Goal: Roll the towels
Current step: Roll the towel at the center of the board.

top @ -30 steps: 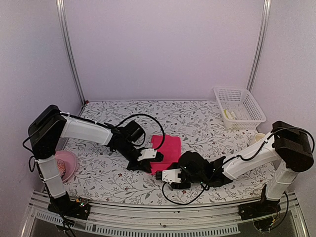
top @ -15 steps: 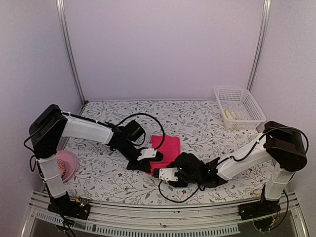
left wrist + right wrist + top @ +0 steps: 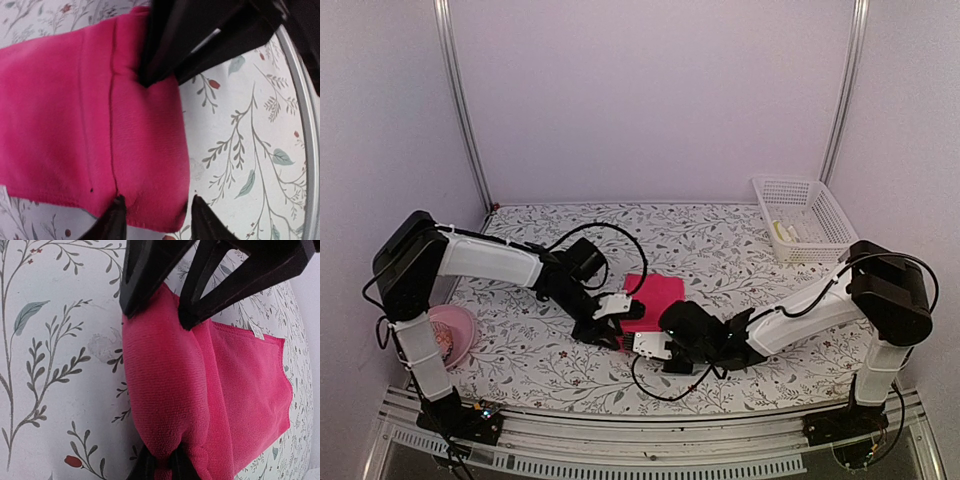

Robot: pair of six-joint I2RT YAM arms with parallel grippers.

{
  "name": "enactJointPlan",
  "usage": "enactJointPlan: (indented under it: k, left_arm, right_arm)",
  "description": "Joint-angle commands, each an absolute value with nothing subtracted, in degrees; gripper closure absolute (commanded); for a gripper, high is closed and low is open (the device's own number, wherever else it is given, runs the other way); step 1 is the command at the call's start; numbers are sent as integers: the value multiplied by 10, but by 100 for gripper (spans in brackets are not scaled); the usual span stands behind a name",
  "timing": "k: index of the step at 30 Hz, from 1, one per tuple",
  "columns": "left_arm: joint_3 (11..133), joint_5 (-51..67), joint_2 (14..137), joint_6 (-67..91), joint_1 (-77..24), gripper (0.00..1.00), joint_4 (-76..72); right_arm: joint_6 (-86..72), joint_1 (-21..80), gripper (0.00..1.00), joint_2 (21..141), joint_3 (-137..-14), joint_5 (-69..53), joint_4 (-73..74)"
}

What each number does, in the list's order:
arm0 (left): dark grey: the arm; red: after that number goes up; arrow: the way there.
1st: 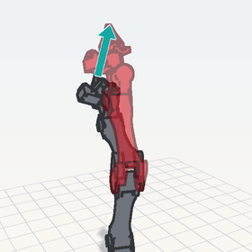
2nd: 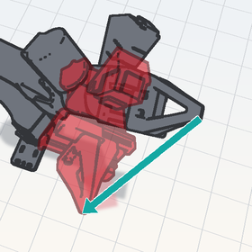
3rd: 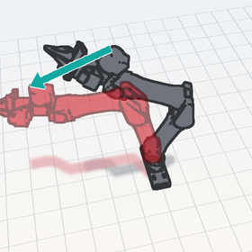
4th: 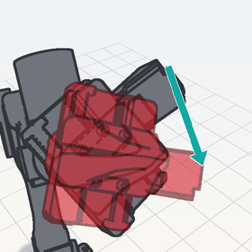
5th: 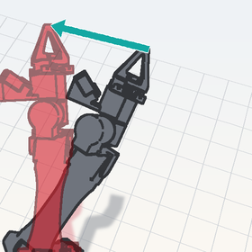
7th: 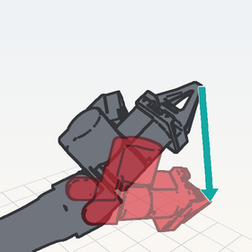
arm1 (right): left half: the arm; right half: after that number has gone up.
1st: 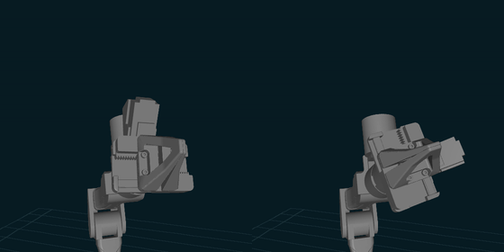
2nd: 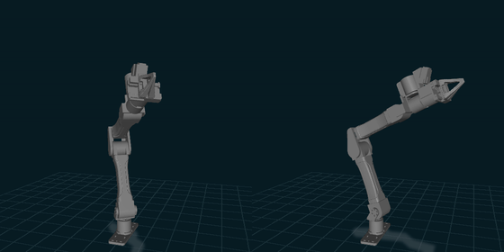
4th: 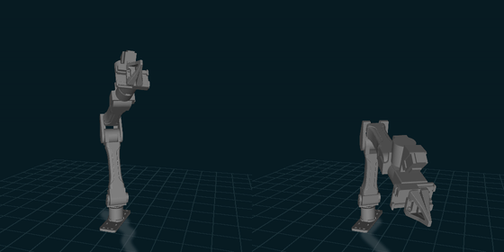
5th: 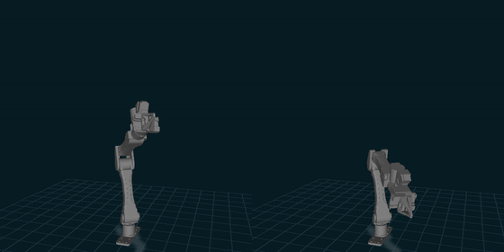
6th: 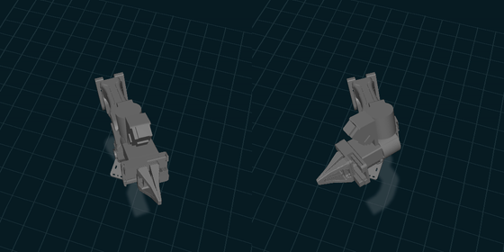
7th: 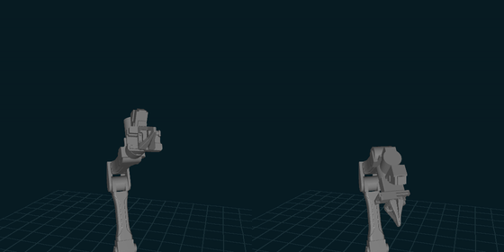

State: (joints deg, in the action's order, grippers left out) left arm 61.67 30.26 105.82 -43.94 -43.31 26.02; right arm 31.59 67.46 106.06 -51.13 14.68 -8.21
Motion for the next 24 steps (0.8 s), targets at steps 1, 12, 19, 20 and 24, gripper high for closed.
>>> enactJointPlan:
  k: [1, 12, 19, 20, 24]
  left_arm:
    - [584, 263, 989, -426, -408, 45, 219]
    - [344, 191, 815, -494, -410, 33, -52]
    - [224, 135, 748, -568, -468, 33, -199]
    - [218, 123, 747, -571, -478, 33, -211]
    - [198, 86, 759, -591, -511, 34, -256]
  right_arm:
    - [273, 672, 91, 1082, -528, 74, 11]
    - [169, 628, 90, 1111, -633, -128, 170]
    - [112, 583, 88, 1153, -704, -271, 250]
    - [103, 573, 88, 1157, -711, -288, 253]
    - [69, 541, 88, 1157, -716, -340, 256]
